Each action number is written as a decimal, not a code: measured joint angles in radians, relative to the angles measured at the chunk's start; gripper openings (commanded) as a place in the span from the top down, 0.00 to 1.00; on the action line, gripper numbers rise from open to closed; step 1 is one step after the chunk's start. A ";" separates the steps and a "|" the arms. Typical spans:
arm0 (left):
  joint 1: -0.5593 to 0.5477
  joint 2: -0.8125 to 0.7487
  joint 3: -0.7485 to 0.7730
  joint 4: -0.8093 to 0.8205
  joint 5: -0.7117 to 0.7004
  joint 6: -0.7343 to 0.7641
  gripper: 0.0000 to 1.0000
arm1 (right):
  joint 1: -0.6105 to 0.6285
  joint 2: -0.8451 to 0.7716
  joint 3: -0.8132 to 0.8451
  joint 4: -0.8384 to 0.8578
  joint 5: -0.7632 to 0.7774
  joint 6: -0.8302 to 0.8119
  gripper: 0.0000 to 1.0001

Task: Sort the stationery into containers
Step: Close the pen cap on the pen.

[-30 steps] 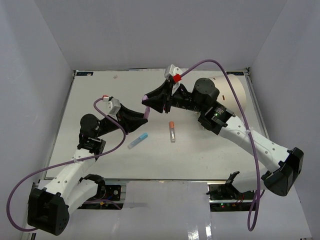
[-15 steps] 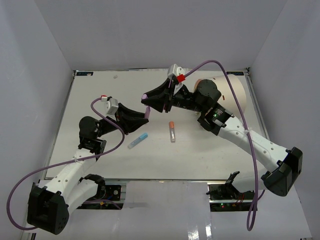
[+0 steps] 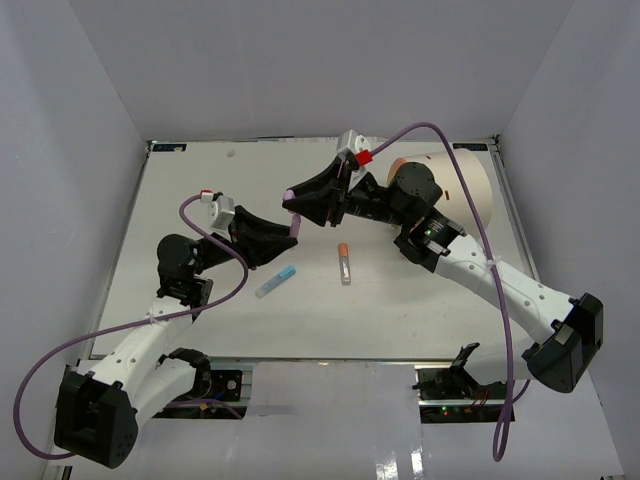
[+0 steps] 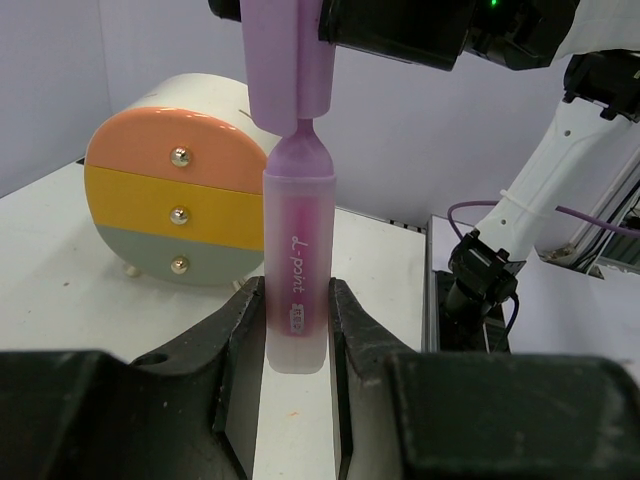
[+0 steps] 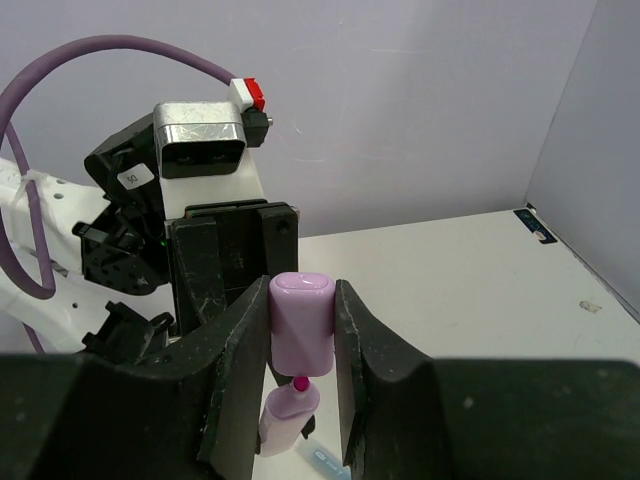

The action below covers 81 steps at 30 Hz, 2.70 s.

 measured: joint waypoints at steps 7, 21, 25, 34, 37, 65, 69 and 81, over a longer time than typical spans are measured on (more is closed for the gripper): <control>0.000 0.001 0.000 0.002 0.000 -0.005 1.00 | -0.006 -0.011 -0.005 0.001 -0.003 0.007 0.92; 0.000 0.008 -0.002 0.053 0.000 -0.037 1.00 | -0.008 -0.017 -0.022 0.035 -0.021 0.022 0.92; 0.000 0.014 -0.003 0.072 0.001 -0.057 1.00 | -0.008 -0.017 -0.040 0.052 -0.027 0.034 0.92; 0.000 0.042 -0.006 0.152 0.006 -0.119 1.00 | -0.008 -0.018 -0.084 0.153 -0.048 0.082 0.92; 0.000 0.062 -0.006 0.207 0.007 -0.146 1.00 | -0.010 -0.018 -0.096 0.193 -0.054 0.105 0.92; 0.000 0.138 -0.006 0.373 0.062 -0.294 1.00 | -0.061 -0.005 -0.163 0.352 -0.148 0.193 0.87; 0.000 0.161 -0.002 0.384 0.065 -0.293 1.00 | -0.066 0.013 -0.163 0.365 -0.161 0.229 0.84; -0.002 0.197 0.024 0.436 0.077 -0.303 1.00 | -0.073 0.021 -0.164 0.400 -0.162 0.268 0.84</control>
